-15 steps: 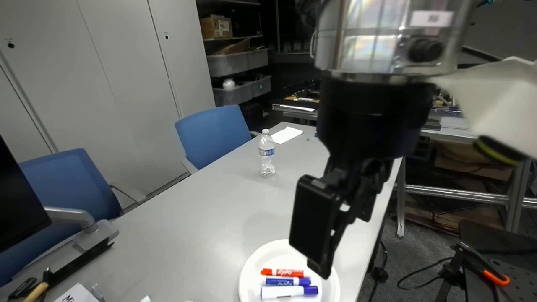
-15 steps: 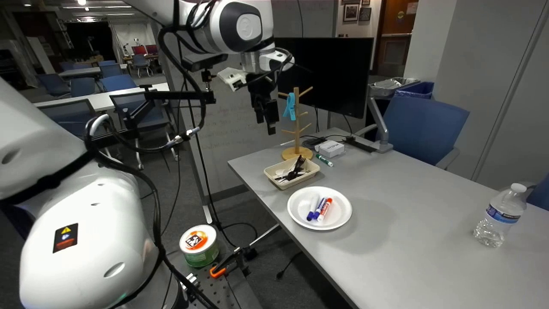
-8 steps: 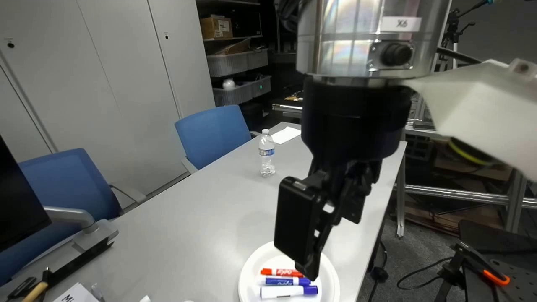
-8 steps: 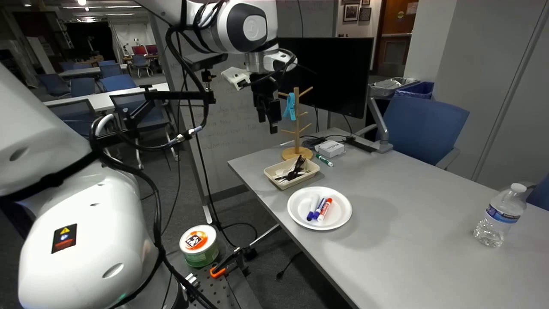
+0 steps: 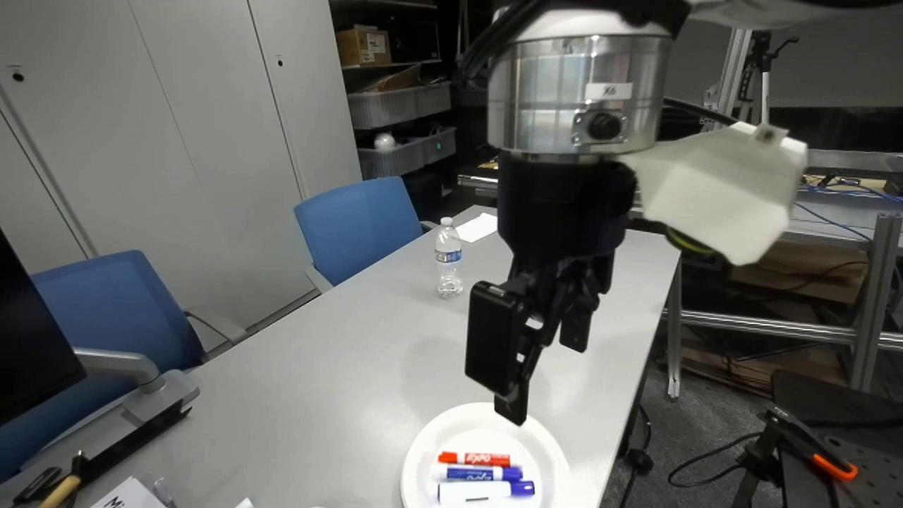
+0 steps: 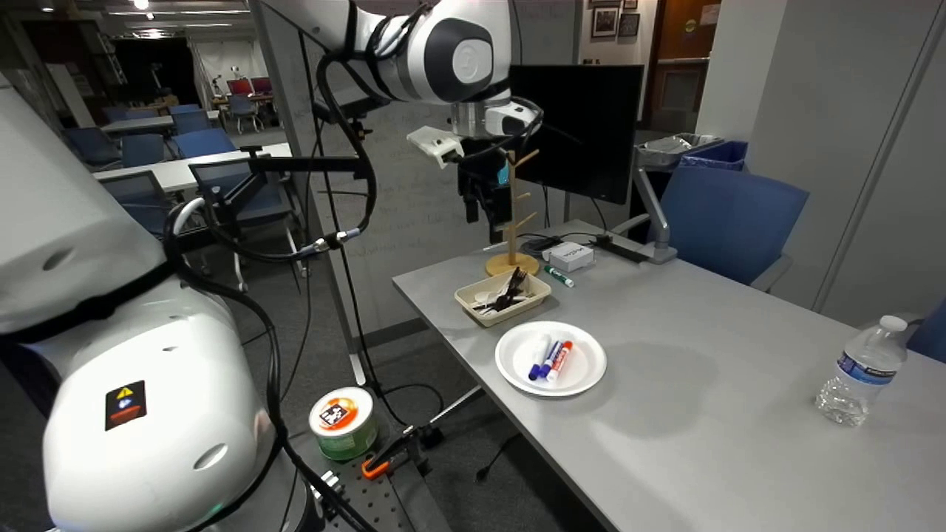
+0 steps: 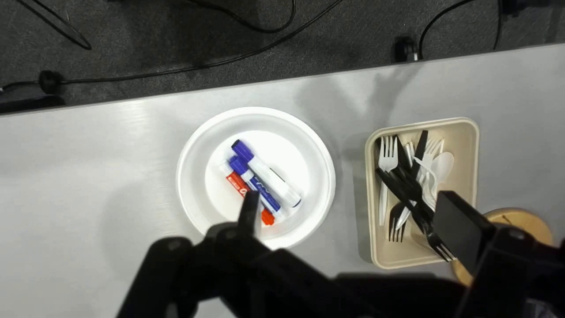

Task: Move the markers from the plate to the table

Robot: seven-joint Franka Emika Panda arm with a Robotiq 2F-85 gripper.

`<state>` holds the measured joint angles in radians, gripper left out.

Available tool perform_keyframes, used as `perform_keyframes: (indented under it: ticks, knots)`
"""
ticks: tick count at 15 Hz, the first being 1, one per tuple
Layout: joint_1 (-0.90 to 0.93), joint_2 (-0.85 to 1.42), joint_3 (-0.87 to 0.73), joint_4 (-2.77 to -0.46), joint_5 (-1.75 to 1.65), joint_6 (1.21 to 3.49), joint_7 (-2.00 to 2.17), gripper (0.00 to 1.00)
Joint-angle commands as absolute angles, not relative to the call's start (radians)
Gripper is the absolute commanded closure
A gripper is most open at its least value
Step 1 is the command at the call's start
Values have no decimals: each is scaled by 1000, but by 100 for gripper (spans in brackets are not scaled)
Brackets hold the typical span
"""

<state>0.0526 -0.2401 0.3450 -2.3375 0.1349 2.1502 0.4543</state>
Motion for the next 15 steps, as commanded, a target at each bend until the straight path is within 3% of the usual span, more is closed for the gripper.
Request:
perform_keyframes:
  ticks: [1,15]
  knots:
    - [82,-157,279,-2308,99,2224,366,0]
    - [105,-98,227,-2307,89,2277,275,0]
